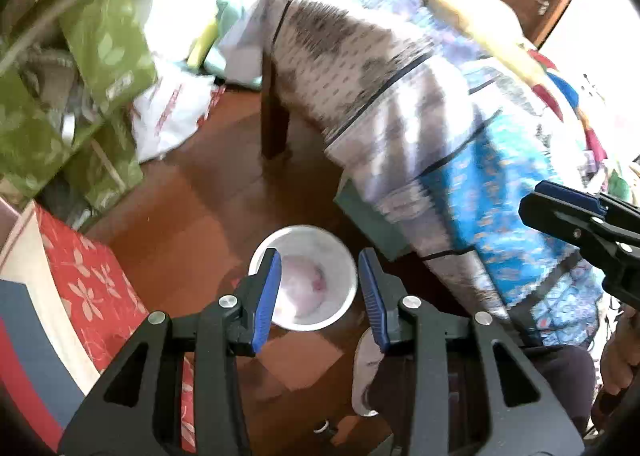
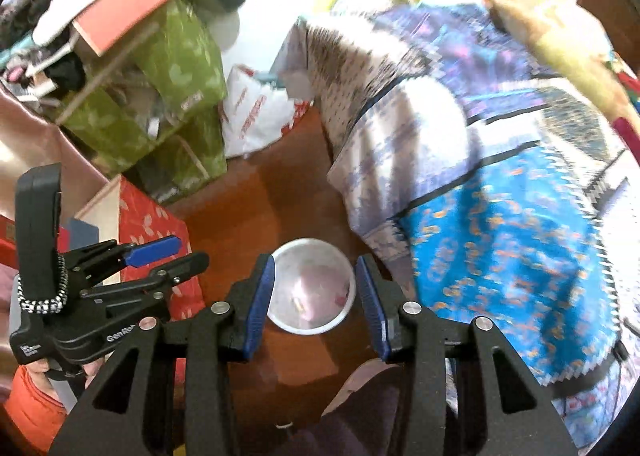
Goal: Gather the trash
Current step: 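Move both open tools back up toward the items on the bed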
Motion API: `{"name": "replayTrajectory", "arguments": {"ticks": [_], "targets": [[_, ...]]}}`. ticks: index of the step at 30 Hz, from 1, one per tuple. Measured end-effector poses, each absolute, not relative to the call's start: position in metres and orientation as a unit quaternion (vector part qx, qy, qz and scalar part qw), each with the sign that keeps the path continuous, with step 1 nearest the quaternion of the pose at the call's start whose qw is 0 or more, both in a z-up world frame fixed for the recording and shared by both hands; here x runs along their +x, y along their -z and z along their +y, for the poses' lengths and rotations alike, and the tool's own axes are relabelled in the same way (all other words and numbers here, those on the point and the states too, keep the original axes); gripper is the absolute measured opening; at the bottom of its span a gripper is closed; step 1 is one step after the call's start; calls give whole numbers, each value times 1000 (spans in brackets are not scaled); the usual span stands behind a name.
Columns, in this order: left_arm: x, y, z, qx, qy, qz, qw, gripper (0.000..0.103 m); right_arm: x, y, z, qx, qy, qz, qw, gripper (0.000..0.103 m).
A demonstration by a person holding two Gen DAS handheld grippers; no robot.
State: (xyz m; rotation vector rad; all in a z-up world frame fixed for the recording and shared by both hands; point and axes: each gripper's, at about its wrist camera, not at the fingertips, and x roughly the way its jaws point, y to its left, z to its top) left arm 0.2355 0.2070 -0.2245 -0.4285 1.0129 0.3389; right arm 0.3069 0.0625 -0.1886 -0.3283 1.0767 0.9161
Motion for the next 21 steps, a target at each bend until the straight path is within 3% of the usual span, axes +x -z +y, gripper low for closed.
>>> {"name": "replayTrajectory", "arguments": {"ticks": [14,21], "targets": [[256,121,93,-141,-89,407,898,40,298,106,-59,-75,-389,415,819,39],[293,110,30,-114,-40,405,906,40,312,103,-128,-52,-342,406,846,39]]}}
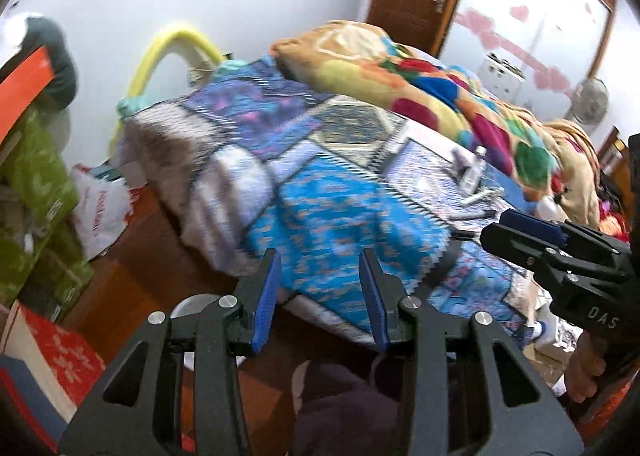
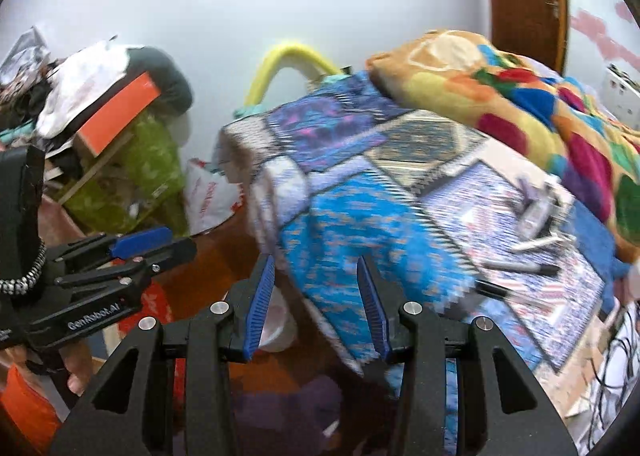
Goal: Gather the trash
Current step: 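Move both open tools back up toward the items on the bed, then grasp the clear pen with right tool while left tool grasps the black Sharpie marker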
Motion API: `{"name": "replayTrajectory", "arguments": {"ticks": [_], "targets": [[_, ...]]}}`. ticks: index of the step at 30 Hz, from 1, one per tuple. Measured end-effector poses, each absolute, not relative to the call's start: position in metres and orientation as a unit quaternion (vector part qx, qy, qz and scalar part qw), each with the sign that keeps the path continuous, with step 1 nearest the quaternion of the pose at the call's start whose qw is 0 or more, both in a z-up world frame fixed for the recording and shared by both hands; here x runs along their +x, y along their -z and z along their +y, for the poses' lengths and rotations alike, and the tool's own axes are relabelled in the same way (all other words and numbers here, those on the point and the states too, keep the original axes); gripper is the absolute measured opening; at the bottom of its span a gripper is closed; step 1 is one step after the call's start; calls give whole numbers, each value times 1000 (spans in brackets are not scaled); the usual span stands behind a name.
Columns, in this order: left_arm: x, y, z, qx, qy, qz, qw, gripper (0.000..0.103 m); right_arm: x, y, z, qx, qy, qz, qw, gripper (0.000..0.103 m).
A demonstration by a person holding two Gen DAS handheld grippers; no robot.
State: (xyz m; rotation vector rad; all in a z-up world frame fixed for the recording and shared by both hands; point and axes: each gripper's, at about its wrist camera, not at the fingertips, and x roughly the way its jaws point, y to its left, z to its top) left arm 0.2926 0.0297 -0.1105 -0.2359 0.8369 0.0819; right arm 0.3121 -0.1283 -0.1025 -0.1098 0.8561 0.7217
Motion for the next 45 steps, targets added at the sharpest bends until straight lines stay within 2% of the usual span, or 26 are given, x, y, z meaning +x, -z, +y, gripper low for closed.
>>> {"name": "replayTrajectory", "arguments": {"ticks": [11,16,24,28,38,40,42,45], "targets": [[378,145,-69,-71,47,445,892,40,368,146,-235,-3,-271,455,848,41],[412,173,-94,-57,66,473,877,40,391,175,-267,-17,-241,473,847,41],[447,208,-105,-16,69,501,863,40,418,209,-250,-129,-263,464,836,41],[460,218,-96,-36,65,512,856,40,431,222,-238,-176,-279,459,825,41],[463,229,-95,-40,64,523,849,40,441,235,-235,-175,-337,484,788,41],[461,227,-97,-35,66,521,850,40,433,234,-237,-181,-337,479,790,30],[459,223,-101,-30,69,519,852,40,427,233,-239,-189,-326,477,794,11],[462,218,-106,-32,84,516,852,40,420,232,-252,-160,-324,491,793,8]]}}
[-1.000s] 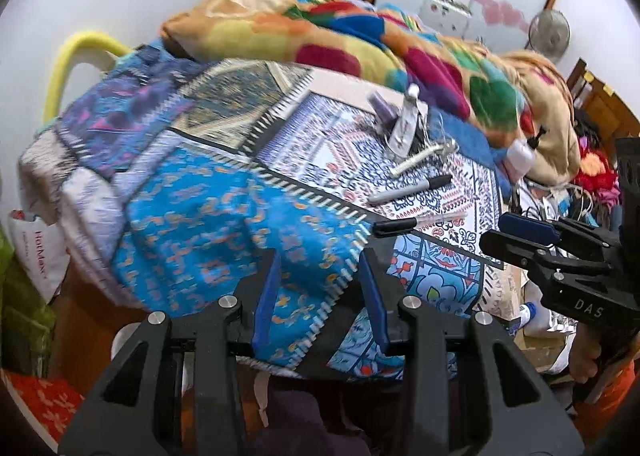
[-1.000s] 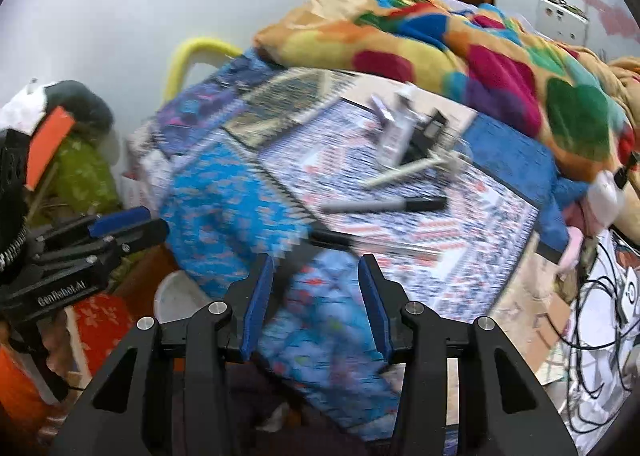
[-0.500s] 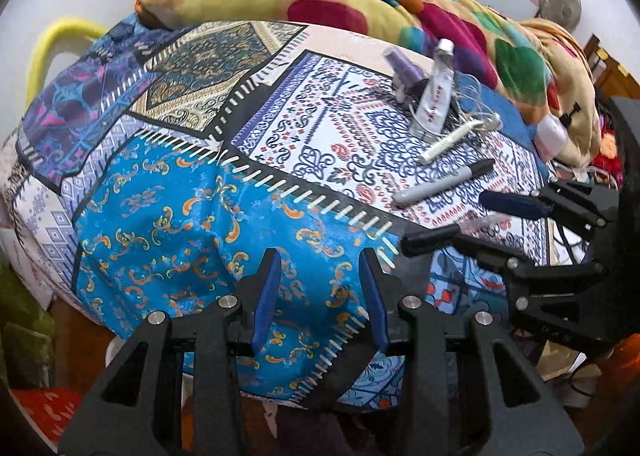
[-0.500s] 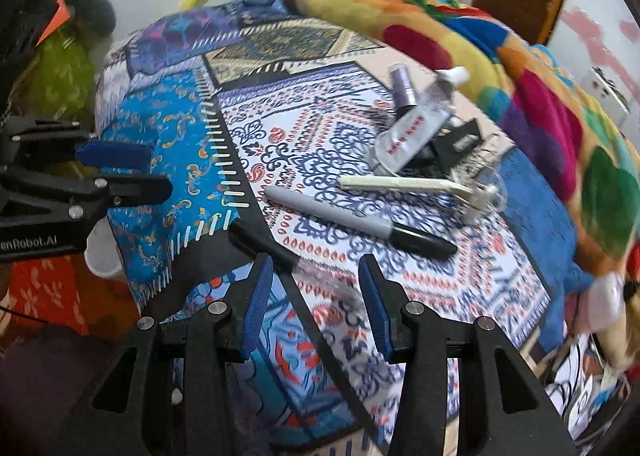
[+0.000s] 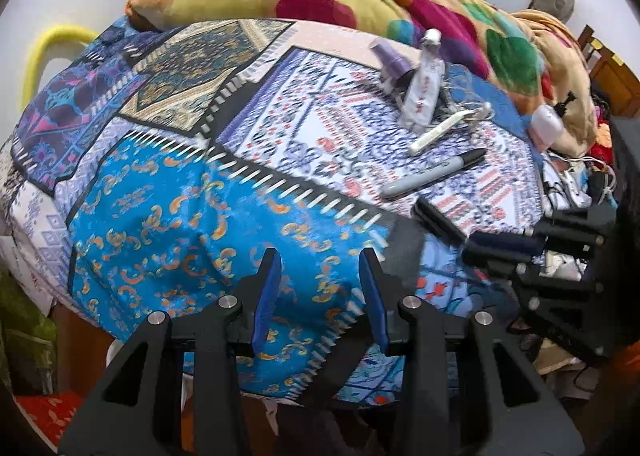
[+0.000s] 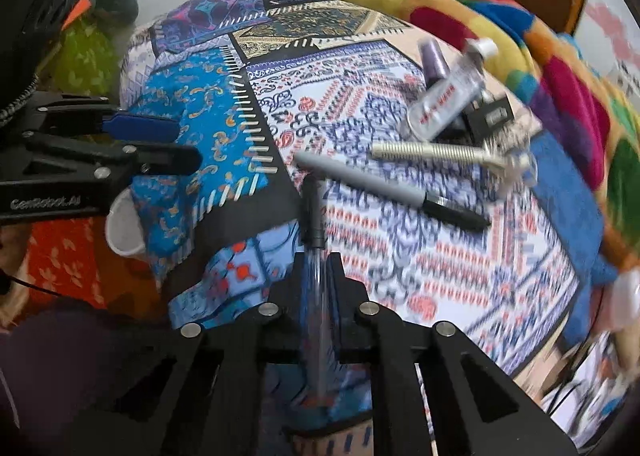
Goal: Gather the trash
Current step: 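Grasp the clear pen with right tool while left tool grasps the black Sharpie marker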
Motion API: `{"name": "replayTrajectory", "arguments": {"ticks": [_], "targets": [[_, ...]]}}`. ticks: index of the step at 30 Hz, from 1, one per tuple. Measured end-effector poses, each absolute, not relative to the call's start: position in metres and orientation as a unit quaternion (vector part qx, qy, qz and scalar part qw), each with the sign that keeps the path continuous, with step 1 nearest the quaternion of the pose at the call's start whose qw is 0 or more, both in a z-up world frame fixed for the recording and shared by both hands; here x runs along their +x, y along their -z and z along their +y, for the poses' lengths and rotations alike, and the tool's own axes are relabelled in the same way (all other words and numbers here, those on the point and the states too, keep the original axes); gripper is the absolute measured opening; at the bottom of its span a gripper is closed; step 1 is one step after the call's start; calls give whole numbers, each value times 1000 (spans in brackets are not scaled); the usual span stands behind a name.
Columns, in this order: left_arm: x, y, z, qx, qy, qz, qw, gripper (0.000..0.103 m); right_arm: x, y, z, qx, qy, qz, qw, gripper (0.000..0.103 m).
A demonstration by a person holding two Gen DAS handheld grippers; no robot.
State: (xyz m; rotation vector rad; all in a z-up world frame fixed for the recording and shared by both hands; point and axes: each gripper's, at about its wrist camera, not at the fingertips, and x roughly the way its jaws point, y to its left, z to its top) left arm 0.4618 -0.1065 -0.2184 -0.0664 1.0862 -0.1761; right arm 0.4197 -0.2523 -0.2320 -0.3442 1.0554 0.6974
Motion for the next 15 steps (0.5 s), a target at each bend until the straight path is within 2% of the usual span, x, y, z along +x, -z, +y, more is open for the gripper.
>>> {"name": "replayTrajectory", "arguments": {"ticks": [4,8,15], "targets": [[478,219,-126,-28,146,516,843,40,407,234,-265,-149,-294,485,810,8],[499,225,-152,8,170,508,844,40,402,234,-291,-90,-251,491,829,8],[539,232,-189,7,206,508,837,40,408,231,-326,-23,-129,467,874,8]]}}
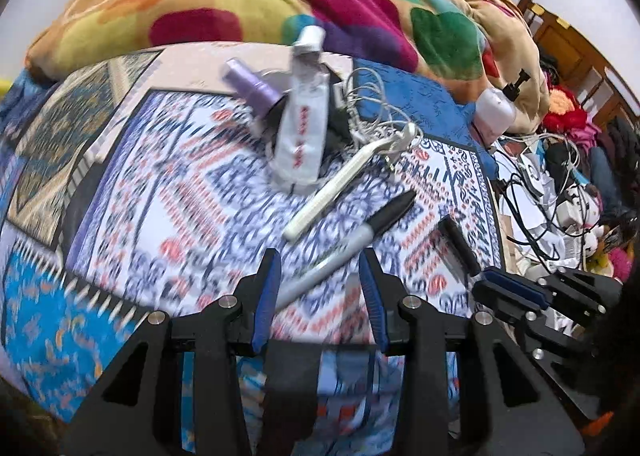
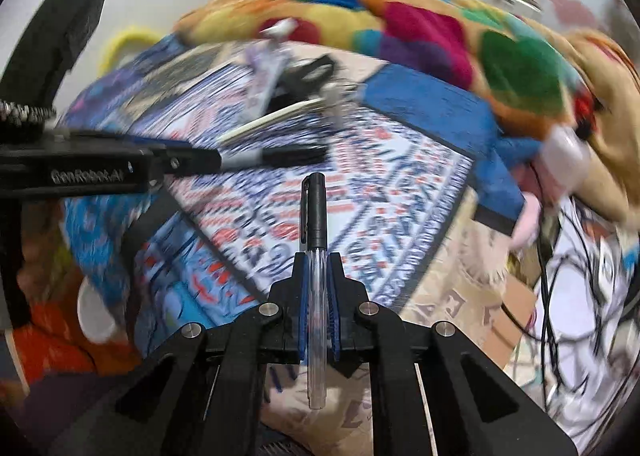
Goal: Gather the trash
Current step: 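Grasp the clear pen with right tool while left tool grasps the black Sharpie marker, then carry the marker and pen in both tools down over the white bucket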
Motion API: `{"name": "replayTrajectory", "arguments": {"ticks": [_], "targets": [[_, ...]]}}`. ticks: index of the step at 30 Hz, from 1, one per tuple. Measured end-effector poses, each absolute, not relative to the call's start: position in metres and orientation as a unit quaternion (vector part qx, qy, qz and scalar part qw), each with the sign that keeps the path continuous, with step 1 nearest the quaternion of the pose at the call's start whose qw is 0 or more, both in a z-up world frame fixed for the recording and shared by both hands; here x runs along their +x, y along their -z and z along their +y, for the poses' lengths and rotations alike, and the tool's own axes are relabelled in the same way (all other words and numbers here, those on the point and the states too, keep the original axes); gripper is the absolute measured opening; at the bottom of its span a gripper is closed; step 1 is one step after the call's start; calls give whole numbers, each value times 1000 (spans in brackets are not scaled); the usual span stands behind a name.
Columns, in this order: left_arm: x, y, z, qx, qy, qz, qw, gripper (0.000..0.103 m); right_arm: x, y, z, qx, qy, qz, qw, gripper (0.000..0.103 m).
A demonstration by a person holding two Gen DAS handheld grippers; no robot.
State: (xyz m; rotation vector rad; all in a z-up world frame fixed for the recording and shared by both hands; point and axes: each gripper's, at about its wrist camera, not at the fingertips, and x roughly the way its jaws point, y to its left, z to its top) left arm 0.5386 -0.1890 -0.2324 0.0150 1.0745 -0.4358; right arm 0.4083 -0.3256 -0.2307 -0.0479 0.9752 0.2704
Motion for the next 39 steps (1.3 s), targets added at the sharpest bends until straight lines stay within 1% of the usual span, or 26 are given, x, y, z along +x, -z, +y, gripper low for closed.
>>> {"name": "replayTrajectory", "arguments": {"ticks": [4,6,7,8,9,11,13,21,24,28,29,30,35,39], "targets": [[543,236,-202,31,203,502,840,40,415,230,-335,15,-98,456,884,8],[538,237,-205,40,197,499,843,39,418,231,-330,14,-93,456,885,8],[536,237,-206,43,198,498,843,34,416,232,-328,4,-89,456,886,8],[530,238,-208,47,199,497,844,26,415,232,-325,-10,-86,450,889,8],[527,238,-209,51,201,496,843,22,414,232,-321,-22,-83,447,890,8],[517,238,-208,56,200,496,843,12,412,233,-311,-46,-79,442,892,8],[505,238,-206,58,189,497,845,10,407,234,-309,-61,-79,439,893,8],[474,238,-197,69,152,498,851,10,402,234,-315,-50,-98,441,891,9],[477,240,-205,86,157,490,853,10,403,234,-312,-49,-102,443,890,14],[487,241,-208,75,169,480,858,10,404,235,-310,-51,-102,441,890,13],[488,241,-208,74,173,478,858,10,404,234,-311,-49,-100,442,890,10],[489,240,-208,75,176,477,858,10,405,234,-312,-43,-101,443,890,9],[489,236,-198,36,184,493,849,10,411,231,-322,4,-109,460,881,8],[474,218,-189,33,175,472,864,10,409,222,-322,25,-112,460,880,8]]}}
